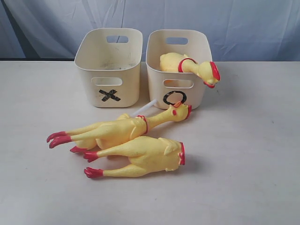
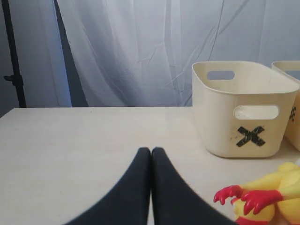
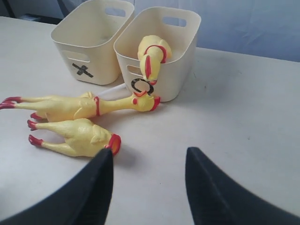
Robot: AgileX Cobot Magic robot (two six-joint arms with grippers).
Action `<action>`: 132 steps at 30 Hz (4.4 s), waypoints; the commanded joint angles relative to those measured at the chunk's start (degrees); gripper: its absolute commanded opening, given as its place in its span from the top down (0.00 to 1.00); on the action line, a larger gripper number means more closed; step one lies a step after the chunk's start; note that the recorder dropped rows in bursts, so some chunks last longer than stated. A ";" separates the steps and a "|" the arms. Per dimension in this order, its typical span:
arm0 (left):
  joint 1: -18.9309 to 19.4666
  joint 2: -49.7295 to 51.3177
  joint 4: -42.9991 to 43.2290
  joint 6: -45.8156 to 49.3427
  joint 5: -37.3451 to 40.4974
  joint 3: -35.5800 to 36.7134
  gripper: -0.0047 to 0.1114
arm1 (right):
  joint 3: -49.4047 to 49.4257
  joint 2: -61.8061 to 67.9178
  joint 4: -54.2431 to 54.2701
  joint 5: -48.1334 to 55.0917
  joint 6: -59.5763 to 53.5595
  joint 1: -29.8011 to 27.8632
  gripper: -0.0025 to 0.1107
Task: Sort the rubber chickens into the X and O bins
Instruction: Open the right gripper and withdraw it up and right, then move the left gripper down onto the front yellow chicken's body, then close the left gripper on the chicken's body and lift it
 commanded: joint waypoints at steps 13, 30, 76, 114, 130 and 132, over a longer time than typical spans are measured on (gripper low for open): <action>0.04 -0.24 -34.19 -5.06 -5.75 -2.04 0.96 | 15.86 -25.35 4.14 0.10 -3.13 -0.22 0.57; 0.04 27.10 -56.21 51.06 31.37 -23.11 0.96 | 15.86 -25.35 7.67 -0.89 -3.36 -0.22 0.57; -43.94 81.83 -2.09 47.32 1.12 -38.39 0.51 | 15.86 -25.35 8.15 -2.25 -3.50 -0.22 0.57; -45.16 94.47 8.30 47.34 -8.28 -42.79 0.41 | 15.86 -25.35 8.51 -1.93 -3.62 -0.22 0.57; -45.16 100.46 5.15 47.34 -11.47 -42.79 0.41 | 15.86 -25.35 8.51 -1.93 -3.62 -0.22 0.57; -45.16 100.50 5.15 47.34 -11.47 -42.79 0.43 | 15.86 -25.35 8.51 -1.93 -3.62 -0.22 0.57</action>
